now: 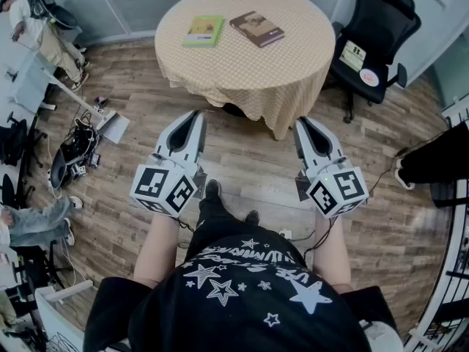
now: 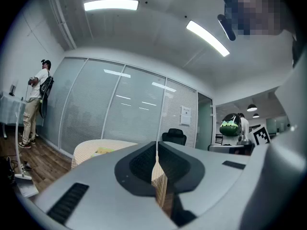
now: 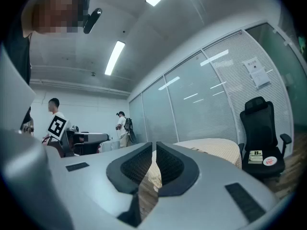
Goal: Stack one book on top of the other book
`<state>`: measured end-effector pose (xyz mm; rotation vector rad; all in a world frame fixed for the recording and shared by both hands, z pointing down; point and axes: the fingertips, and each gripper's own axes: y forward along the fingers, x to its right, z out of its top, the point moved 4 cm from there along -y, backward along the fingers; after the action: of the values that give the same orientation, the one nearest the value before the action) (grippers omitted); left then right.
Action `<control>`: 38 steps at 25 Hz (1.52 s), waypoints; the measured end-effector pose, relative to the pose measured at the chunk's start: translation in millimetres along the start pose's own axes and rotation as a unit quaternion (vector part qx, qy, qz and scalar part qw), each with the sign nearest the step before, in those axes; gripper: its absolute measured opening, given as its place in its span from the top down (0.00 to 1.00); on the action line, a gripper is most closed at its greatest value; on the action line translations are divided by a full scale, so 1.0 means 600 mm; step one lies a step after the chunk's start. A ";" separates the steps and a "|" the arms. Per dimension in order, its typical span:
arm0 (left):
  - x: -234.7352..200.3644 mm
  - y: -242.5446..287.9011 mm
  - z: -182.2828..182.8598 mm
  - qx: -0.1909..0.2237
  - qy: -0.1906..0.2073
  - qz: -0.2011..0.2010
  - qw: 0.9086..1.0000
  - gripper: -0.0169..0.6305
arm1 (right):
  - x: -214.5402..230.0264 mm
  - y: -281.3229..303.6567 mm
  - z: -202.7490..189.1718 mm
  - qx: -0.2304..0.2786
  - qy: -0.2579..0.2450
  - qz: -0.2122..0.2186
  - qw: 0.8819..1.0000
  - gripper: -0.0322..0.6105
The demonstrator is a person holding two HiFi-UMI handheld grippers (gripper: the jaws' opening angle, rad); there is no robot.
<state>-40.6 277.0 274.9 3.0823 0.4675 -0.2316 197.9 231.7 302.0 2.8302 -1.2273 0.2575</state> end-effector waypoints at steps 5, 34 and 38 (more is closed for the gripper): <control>0.009 0.018 -0.005 -0.011 0.006 -0.011 1.000 0.94 | 0.010 0.001 -0.004 -0.011 0.002 -0.007 1.000 0.88; 0.045 0.016 -0.032 -0.036 0.015 -0.028 0.999 0.94 | 0.029 -0.015 0.001 0.037 0.045 0.008 0.998 0.88; 0.037 0.023 -0.044 -0.049 0.023 -0.026 0.998 0.94 | 0.036 -0.006 -0.017 0.029 0.057 -0.001 0.998 0.88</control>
<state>-11.9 271.2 297.7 2.9885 0.5450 -0.1352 213.7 220.0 315.8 2.8202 -1.2129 0.4563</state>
